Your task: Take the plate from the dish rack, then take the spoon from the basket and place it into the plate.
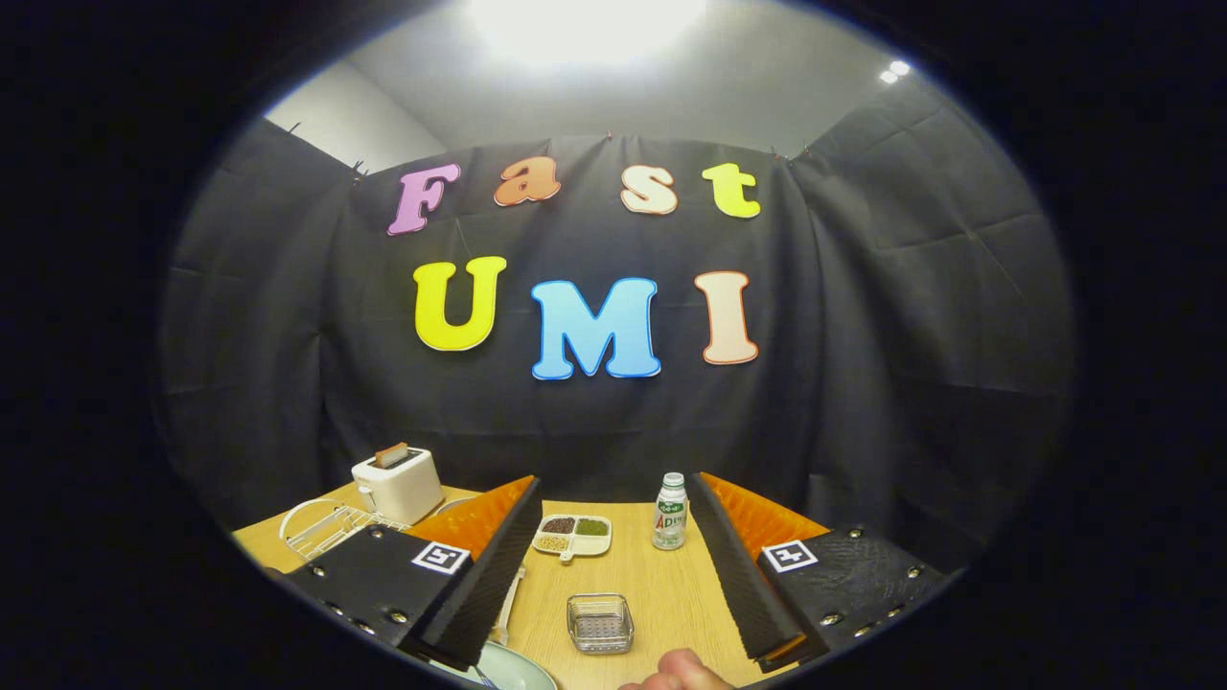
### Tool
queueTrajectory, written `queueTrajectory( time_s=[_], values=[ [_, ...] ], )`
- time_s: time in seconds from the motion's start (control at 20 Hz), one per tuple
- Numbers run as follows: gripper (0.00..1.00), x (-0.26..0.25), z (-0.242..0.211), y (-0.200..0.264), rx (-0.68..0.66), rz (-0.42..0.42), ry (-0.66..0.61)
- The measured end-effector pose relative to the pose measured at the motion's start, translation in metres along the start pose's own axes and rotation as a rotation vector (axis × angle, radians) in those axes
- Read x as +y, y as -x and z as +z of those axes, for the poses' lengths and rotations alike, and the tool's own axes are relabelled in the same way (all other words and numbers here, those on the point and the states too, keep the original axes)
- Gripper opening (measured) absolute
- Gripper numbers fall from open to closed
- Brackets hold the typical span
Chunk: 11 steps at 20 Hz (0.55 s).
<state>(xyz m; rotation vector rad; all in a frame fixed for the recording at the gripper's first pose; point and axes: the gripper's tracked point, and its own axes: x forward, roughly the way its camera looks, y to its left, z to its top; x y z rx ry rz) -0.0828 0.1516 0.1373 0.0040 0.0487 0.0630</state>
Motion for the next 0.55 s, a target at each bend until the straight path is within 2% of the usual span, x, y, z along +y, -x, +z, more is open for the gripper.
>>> queueTrajectory(
  time_s=[0.15,0.55],
  values=[
    [0.95,-0.008,0.006,0.002,-0.032,0.038,-0.041],
    [0.95,-0.055,-0.015,-0.010,-0.021,0.029,0.010]
  ],
)
